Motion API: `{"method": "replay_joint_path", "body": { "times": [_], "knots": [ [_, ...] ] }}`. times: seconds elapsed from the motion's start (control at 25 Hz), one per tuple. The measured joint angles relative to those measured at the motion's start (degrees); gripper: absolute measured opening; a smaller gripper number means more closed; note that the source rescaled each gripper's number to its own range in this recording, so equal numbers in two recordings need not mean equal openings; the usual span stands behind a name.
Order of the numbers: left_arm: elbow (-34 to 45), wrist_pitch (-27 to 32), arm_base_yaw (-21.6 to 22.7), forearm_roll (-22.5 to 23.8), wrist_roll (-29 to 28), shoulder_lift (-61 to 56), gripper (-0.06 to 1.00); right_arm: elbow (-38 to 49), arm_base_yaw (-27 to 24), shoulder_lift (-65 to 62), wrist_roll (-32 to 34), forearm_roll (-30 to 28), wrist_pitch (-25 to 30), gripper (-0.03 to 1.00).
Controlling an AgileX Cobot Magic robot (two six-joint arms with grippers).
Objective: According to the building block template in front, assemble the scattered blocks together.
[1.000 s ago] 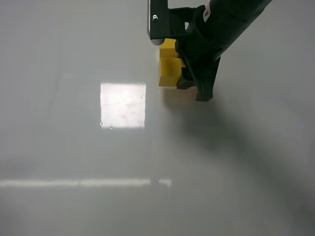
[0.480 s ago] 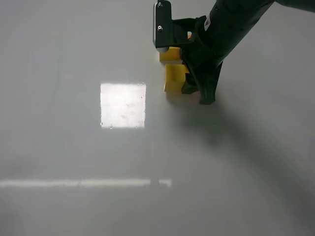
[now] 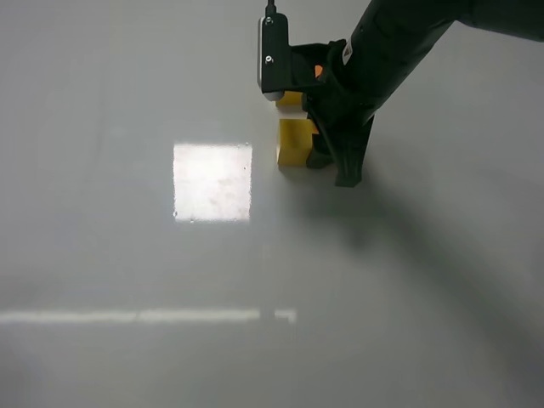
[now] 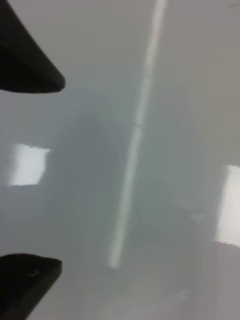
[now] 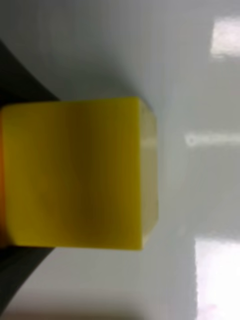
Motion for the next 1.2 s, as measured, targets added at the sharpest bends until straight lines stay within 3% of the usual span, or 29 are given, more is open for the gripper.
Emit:
{"method": "replay_joint_path", "body": {
  "times": [0.68, 0.76, 0.92, 0.96, 1.04, 1.2],
  "knots": [
    [0.00, 0.01, 0.00, 0.00, 0.00, 0.00, 0.77, 0.55, 0.00, 0.00, 0.00, 0.22, -0.77, 0.05],
    [0.00, 0.01, 0.00, 0.00, 0.00, 0.00, 0.77, 0.57, 0.00, 0.00, 0.00, 0.22, -0.82, 0.14],
    [0.00, 0.01, 0.00, 0.00, 0.00, 0.00, 0.77, 0.57, 0.00, 0.00, 0.00, 0.22, -1.23, 0.56],
    [0.00, 0.01, 0.00, 0.00, 0.00, 0.00, 0.77, 0.57, 0.00, 0.00, 0.00, 0.22, -1.23, 0.63],
    [0.00, 0.01, 0.00, 0.00, 0.00, 0.00, 0.77, 0.57, 0.00, 0.00, 0.25, 0.22, -1.23, 0.69],
    [0.00, 0.01, 0.00, 0.00, 0.00, 0.00, 0.77, 0.57, 0.00, -0.05, 1.14, 0.22, -1.23, 0.72]
  ]
}}
